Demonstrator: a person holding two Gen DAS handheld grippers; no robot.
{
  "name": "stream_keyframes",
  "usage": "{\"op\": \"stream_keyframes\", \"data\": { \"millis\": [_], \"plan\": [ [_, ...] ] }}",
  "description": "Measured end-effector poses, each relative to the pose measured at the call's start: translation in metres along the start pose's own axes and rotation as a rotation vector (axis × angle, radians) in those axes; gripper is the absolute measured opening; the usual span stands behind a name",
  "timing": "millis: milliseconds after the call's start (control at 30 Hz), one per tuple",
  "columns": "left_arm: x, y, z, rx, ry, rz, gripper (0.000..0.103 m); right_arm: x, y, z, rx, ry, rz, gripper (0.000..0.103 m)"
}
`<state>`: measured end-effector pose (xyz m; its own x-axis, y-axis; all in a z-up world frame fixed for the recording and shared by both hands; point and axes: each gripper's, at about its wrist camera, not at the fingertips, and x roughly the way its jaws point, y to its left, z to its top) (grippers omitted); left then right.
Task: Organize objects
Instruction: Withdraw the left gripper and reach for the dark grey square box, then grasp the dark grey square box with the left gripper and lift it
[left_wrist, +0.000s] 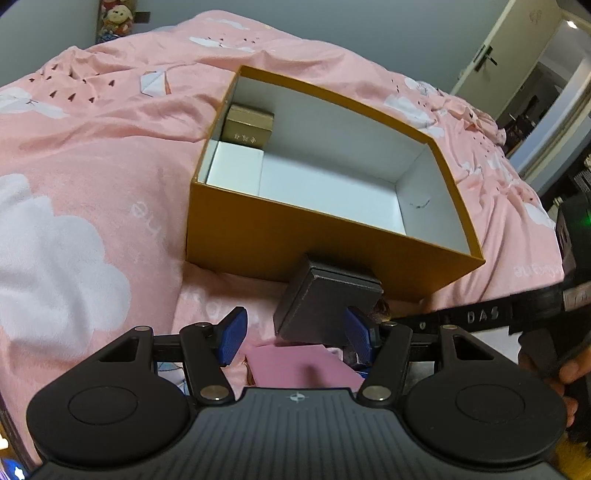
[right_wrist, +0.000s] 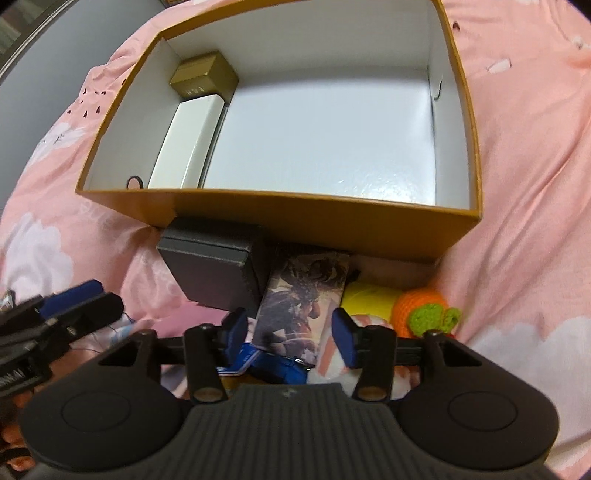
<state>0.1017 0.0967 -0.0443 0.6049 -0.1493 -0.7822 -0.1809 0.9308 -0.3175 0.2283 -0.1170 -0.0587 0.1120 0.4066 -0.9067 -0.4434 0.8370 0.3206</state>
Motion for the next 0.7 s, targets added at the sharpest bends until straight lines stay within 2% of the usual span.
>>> {"op": "stream_keyframes", "data": {
  "millis": [133, 233, 333, 400, 467, 600, 700],
  "plan": [
    [0.006, -0.003, 0.002, 0.034, 0.020, -0.019, 0.070, 0.006, 0.008, 0.008, -0.025, 0.029, -0.028, 0.056],
    [0.011, -0.011, 0.003, 0.099, 0.028, -0.033, 0.073, 0.007, 0.011, 0.009, -0.038, 0.022, -0.038, 0.055],
    [0.019, -0.015, 0.004, 0.139, 0.041, -0.036, 0.075, 0.004, 0.009, 0.009, -0.050, 0.003, -0.033, 0.045],
    [0.025, -0.018, 0.005, 0.155, 0.050, -0.048, 0.077, 0.001, 0.006, 0.009, -0.043, -0.017, -0.029, 0.035],
    [0.032, -0.022, 0.006, 0.162, 0.054, -0.035, 0.079, -0.002, 0.003, 0.009, -0.039, -0.045, -0.044, 0.030],
    [0.040, -0.036, 0.005, 0.185, 0.050, 0.002, 0.087, -0.008, 0.002, 0.009, -0.069, -0.100, -0.085, 0.028],
    [0.046, -0.043, 0.006, 0.201, 0.046, 0.025, 0.088, -0.010, 0.000, 0.010, -0.086, -0.111, -0.021, 0.024]
  ]
}}
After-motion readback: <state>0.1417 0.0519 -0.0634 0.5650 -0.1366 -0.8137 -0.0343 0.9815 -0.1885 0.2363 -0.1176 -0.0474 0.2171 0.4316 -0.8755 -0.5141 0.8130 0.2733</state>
